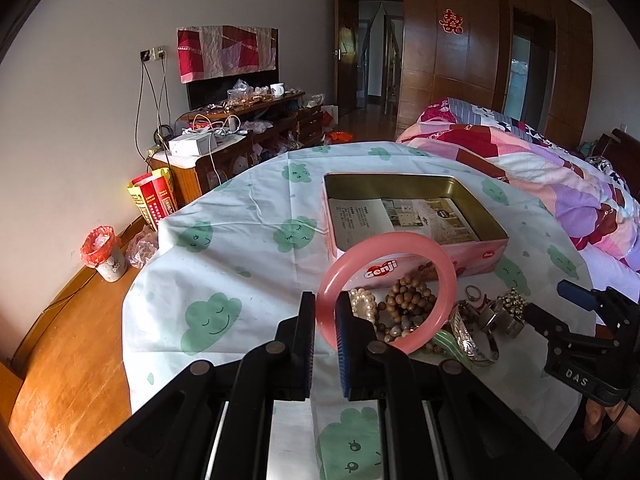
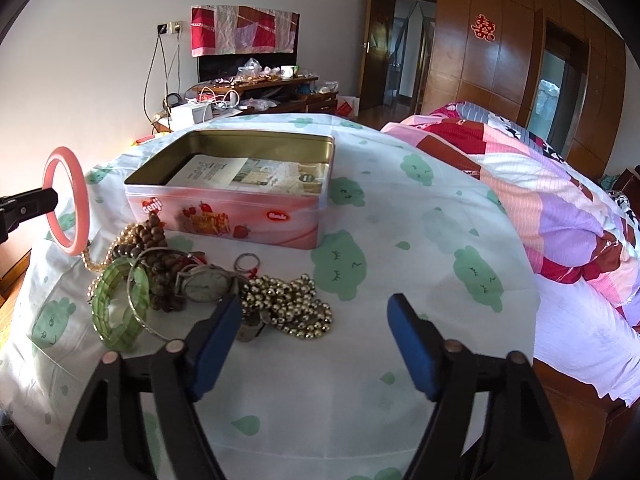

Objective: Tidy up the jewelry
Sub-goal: 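Grasp the silver bead chain with the right gripper while the left holds the pink bangle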

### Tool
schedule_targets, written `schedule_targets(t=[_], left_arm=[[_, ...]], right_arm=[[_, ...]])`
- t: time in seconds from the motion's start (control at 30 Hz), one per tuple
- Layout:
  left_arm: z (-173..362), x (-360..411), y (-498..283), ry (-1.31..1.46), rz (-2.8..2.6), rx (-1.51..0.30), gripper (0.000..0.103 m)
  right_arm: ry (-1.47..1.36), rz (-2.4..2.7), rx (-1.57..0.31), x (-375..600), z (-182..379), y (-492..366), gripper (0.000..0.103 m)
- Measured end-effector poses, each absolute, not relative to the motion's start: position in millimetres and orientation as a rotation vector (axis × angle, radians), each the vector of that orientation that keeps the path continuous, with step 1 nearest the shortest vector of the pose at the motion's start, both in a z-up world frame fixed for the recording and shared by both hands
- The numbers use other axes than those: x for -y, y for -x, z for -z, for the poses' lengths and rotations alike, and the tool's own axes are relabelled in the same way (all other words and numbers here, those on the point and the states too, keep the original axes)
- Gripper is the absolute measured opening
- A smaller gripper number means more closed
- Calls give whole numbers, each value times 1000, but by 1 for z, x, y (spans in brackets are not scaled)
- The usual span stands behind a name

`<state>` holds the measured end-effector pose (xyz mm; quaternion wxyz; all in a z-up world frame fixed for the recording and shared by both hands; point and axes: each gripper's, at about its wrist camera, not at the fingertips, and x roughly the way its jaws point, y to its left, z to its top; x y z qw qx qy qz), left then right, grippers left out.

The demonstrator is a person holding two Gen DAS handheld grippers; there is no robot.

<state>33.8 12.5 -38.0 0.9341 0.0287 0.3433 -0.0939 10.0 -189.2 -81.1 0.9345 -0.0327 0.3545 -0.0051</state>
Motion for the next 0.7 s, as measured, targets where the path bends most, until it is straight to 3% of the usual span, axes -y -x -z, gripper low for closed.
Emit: schedule_targets(t=[0.1,0.37,0.4,0.43,0.47,0.7], left_arm=[[40,-11,-33,-61,196,-708,9],[44,-10,-34,-61,204,-717,9],[45,-10,-33,-60,205,-718,9],[45,-10,-33,-59,205,-718,9],[44,-10,-33,-61,204,-715,9],[43,-14,-32,-46,195,-707,9]], right_arm=[[72,6,-740,191,85,-17,58],[47,-50,-798,198,100,-26,48],[56,-58,-798,197,100,-26,38],[64,-80,-797,194,99,-25,20],[69,-90,-799,192,99,-25,15],[48,-110,-773,195,92,-17,12]])
